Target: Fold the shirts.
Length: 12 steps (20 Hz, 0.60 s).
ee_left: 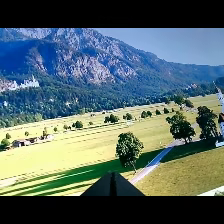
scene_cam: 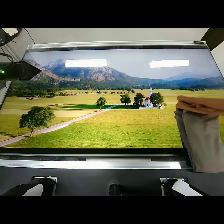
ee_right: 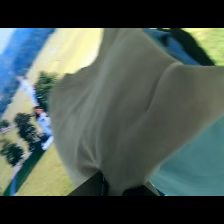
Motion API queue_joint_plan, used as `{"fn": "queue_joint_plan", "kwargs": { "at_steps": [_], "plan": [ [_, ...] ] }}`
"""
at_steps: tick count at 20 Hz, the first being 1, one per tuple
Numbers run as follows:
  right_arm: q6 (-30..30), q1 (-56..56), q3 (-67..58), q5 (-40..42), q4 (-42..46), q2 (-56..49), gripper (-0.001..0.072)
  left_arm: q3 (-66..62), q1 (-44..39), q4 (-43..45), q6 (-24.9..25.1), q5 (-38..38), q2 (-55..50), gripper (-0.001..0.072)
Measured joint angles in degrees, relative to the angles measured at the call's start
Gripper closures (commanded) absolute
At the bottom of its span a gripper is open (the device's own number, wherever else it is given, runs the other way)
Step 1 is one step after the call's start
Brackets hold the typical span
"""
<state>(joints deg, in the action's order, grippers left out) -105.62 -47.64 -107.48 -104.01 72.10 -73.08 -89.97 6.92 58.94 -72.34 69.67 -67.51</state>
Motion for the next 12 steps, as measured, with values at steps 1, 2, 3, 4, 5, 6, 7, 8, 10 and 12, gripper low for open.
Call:
{"fn": "queue_joint_plan", "kwargs": {
  "at_steps": [1, 2, 3, 4, 5, 6, 7, 8, 10, 12],
  "plan": [
    [-0.3, -0.2, 1.2, -0.5, 1.8, 0.3, 0.066, 0.0, 0.0, 0.0, 0.2, 0.0, 0.0, 0.0682],
    [-0.5, -0.3, 3.1, -0.7, 3.6, 0.9, 0.066, 0.0, 0.0, 0.0, 0.3, 0.0, 0.0, 0.0682],
    [-0.7, -0.5, 5.8, -1.0, 5.4, 1.8, 0.066, 0.0, 0.0, 0.0, 0.4, 0.0, 0.0, 0.0682],
    [-0.7, -0.5, 9.4, -1.2, 7.9, 3.1, 0.066, 0.0, 0.0, 0.0, 0.4, 0.0, 0.0, 0.0682],
    [-0.7, -0.6, 13.6, -1.3, 10.9, 4.9, 0.066, 0.0, 0.0, 0.0, 0.5, 0.0, 0.0, 0.0682],
    [-0.4, -0.7, 17.9, -1.3, 14.1, 6.6, 0.066, 0.0, 0.0, 0.0, 0.5, 0.0, 0.0, 0.0681],
    [-0.2, -0.7, 22.6, -1.4, 17.8, 8.6, 0.066, 0.0, 0.0, 0.0, 0.5, 0.0, 0.0, 0.0682],
    [0.0, -0.7, 26.9, -1.5, 20.8, 10.2, 0.066, 0.0, 0.0, 0.0, 0.5, 0.0, 0.0, 0.0682],
    [0.2, -0.8, 35.2, -1.2, 24.3, 13.0, 0.066, 0.0, 0.0, 0.0, 0.6, 0.0, 0.0, 0.0682],
    [0.1, -0.8, 41.9, 1.0, 25.8, 14.7, 0.0659, 0.0, 0.0, 0.0, 0.6, 0.0, 0.0, 0.0682]
  ]
}}
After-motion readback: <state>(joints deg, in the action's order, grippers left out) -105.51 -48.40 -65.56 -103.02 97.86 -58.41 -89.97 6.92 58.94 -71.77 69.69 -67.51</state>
